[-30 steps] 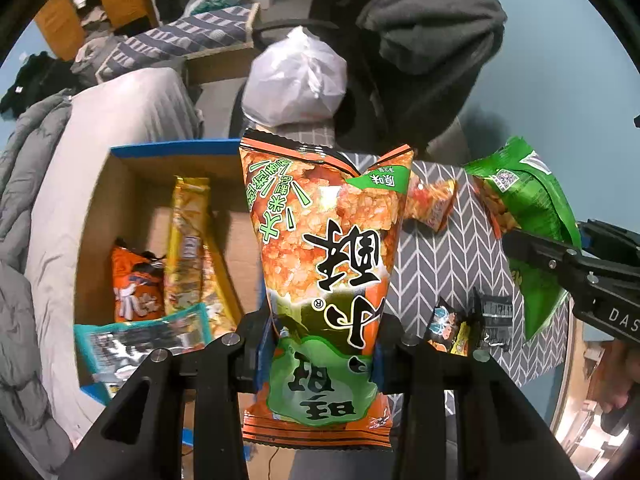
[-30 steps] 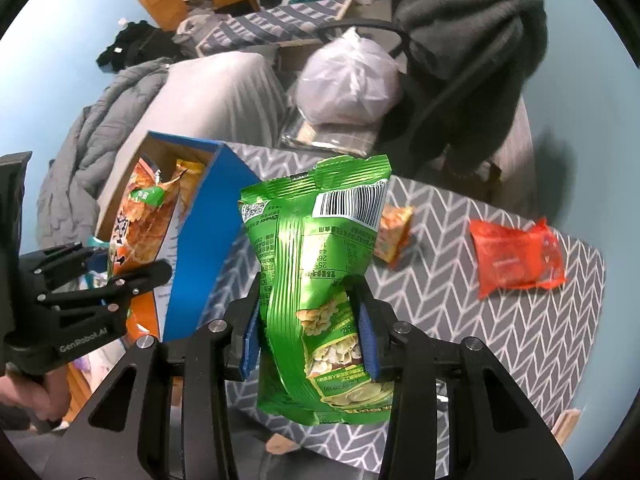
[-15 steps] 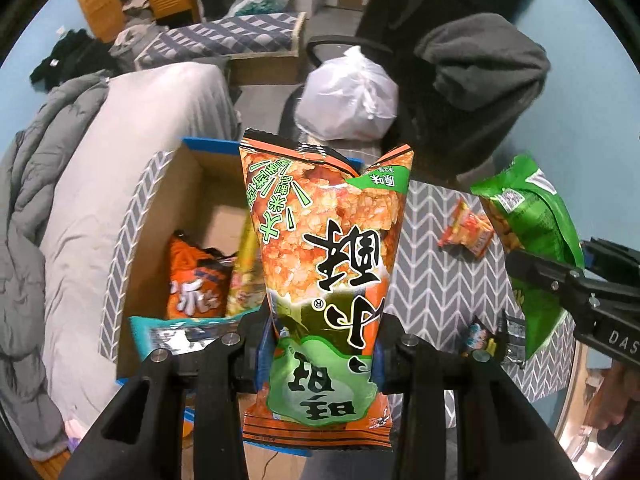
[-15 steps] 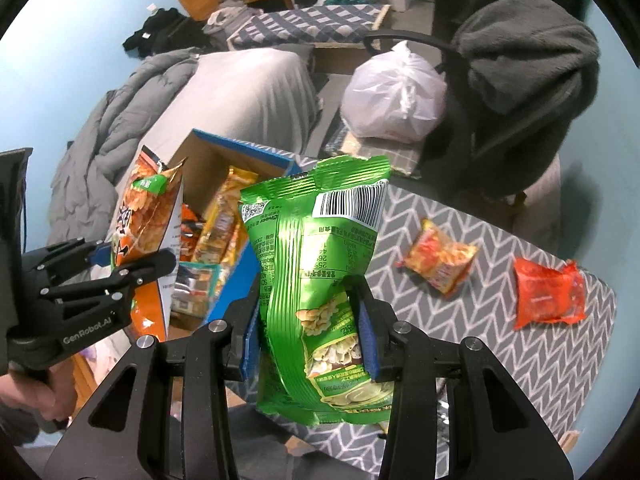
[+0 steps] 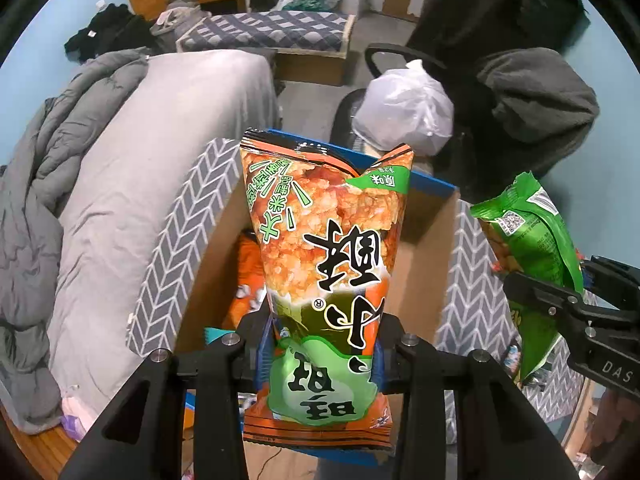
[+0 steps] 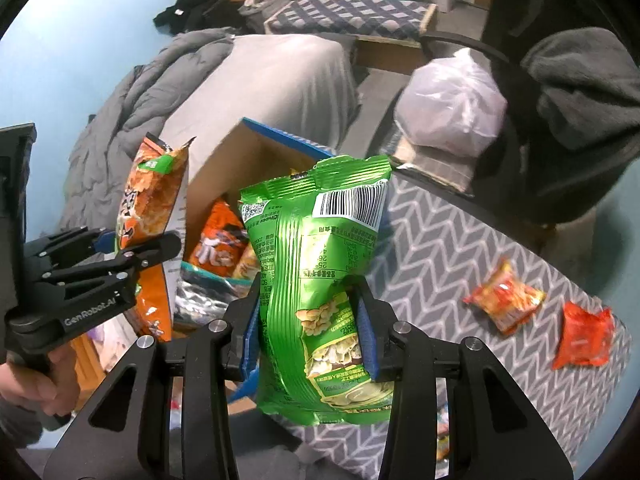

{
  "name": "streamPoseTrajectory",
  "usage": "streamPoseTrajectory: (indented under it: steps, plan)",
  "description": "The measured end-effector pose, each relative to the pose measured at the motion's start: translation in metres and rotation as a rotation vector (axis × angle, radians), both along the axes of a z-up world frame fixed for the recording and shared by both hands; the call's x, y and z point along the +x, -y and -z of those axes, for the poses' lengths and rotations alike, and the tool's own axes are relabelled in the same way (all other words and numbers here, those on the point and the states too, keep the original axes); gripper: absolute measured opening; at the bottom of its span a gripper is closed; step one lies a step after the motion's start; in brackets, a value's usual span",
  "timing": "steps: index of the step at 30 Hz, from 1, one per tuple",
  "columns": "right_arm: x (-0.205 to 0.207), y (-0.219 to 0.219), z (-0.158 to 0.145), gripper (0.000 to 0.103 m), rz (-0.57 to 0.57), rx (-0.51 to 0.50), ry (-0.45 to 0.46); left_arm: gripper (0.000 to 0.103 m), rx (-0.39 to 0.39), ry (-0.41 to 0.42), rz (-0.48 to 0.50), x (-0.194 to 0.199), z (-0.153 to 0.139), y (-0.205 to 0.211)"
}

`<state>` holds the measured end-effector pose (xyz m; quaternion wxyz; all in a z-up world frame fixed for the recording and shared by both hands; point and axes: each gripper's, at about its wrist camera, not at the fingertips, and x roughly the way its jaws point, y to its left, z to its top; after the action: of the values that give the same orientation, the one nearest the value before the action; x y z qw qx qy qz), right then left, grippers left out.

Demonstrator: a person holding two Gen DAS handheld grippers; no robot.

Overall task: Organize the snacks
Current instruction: 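Lift and carry both bags over the cardboard box with both grippers, then open both grippers to drop the two bags into the box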

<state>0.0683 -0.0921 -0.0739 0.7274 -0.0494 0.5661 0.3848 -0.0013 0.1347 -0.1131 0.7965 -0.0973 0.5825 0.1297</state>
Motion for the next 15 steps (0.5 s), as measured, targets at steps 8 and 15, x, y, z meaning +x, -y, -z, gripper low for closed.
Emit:
streamPoseTrajectory:
  steps: [8, 15]
  plan:
    - [0.005, -0.047, 0.013, 0.039, -0.043, 0.005, -0.023, 0.039, -0.002, -0.018, -0.023, 0.013, 0.017, -0.028]
    - [0.015, -0.076, 0.029, 0.039, -0.028, 0.031, -0.078, 0.039, 0.010, -0.059, 0.022, 0.026, 0.034, -0.034]
